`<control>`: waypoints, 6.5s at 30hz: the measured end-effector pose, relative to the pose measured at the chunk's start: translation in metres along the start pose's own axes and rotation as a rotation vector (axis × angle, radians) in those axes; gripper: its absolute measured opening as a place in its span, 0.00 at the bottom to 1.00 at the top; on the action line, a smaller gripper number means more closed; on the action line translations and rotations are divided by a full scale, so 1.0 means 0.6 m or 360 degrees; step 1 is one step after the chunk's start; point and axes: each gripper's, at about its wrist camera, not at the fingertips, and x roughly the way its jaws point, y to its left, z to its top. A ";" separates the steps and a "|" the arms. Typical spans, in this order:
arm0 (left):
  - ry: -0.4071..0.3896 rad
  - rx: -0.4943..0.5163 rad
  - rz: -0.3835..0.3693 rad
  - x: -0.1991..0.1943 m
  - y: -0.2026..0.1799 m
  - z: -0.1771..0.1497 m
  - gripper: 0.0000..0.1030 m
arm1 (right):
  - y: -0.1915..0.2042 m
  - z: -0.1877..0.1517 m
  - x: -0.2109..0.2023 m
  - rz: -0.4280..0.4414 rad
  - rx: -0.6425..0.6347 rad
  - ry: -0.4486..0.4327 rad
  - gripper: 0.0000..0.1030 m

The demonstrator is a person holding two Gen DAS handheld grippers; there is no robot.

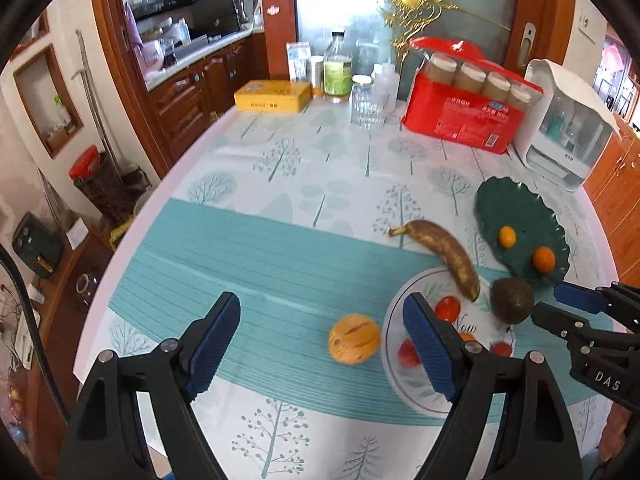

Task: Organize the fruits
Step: 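Move both tools back toward the fruit plate, then grasp the yellow melon with the left tool while the right tool grasps the lychee, then carry melon and lychee to the green plate and open both tools, then withdraw both tools from the green plate toward the fruit plate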

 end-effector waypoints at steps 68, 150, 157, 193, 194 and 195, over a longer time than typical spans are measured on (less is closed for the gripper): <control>0.0572 -0.0128 -0.0275 0.233 0.002 -0.070 0.50 | 0.112 -0.040 0.184 0.0181 -0.0231 0.0168 0.32; 0.0572 0.0464 -0.0280 0.413 -0.557 0.201 0.51 | -0.462 0.109 0.199 -0.0175 0.0480 0.0178 0.32; 0.0609 0.0460 -0.0302 0.435 -0.563 0.192 0.51 | -0.462 0.098 0.210 -0.0210 0.0442 0.0190 0.33; 0.0313 0.0378 -0.0323 0.262 -0.493 0.221 0.77 | -0.406 0.095 0.110 -0.0087 0.0419 0.0048 0.41; 0.0305 0.0381 -0.0326 0.256 -0.493 0.222 0.77 | -0.401 0.095 0.105 -0.0089 0.0410 0.0040 0.41; 0.0290 0.0385 -0.0330 0.245 -0.490 0.222 0.77 | -0.396 0.096 0.098 -0.0090 0.0403 0.0028 0.42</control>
